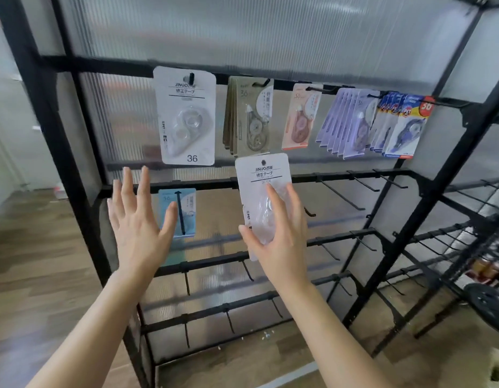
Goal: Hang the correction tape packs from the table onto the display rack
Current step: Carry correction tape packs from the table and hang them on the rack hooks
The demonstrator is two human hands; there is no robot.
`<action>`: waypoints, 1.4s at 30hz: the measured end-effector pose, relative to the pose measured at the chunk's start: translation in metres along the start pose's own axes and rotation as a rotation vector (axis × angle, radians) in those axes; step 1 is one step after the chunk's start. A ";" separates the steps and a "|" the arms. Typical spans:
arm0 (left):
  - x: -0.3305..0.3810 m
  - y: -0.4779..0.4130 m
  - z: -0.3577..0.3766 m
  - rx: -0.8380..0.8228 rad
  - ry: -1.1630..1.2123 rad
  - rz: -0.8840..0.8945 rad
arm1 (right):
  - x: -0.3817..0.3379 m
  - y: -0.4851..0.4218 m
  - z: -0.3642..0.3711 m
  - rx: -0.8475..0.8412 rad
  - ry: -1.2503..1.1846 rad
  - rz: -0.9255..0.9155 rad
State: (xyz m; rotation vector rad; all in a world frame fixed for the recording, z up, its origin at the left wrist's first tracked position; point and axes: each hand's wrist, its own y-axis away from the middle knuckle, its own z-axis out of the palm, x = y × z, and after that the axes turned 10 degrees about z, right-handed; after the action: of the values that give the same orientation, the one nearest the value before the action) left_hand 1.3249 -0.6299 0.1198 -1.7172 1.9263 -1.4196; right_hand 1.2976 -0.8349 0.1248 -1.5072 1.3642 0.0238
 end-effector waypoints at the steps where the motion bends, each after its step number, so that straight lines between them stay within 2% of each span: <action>1: -0.007 -0.006 -0.004 0.000 -0.002 0.018 | -0.010 -0.004 0.005 0.019 -0.009 -0.010; 7: -0.038 -0.030 -0.020 -0.007 -0.001 0.097 | -0.064 -0.028 0.025 0.094 -0.056 -0.082; 14: -0.049 -0.040 -0.019 -0.035 0.029 0.117 | -0.093 -0.051 0.035 0.168 0.033 -0.185; 26: -0.052 -0.049 -0.015 -0.063 0.054 0.122 | -0.108 -0.057 0.049 0.196 0.080 -0.147; 34: -0.055 -0.049 -0.013 -0.076 0.046 0.130 | -0.109 -0.078 0.078 0.038 0.103 -0.068; 42: -0.059 -0.040 -0.012 -0.082 0.046 0.120 | -0.103 -0.105 0.111 -0.135 0.291 -0.025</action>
State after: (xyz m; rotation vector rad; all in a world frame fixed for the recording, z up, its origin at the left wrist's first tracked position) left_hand 1.3609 -0.5678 0.1301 -1.5860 2.1013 -1.3669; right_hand 1.4038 -0.7081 0.2074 -1.6889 1.6001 -0.1264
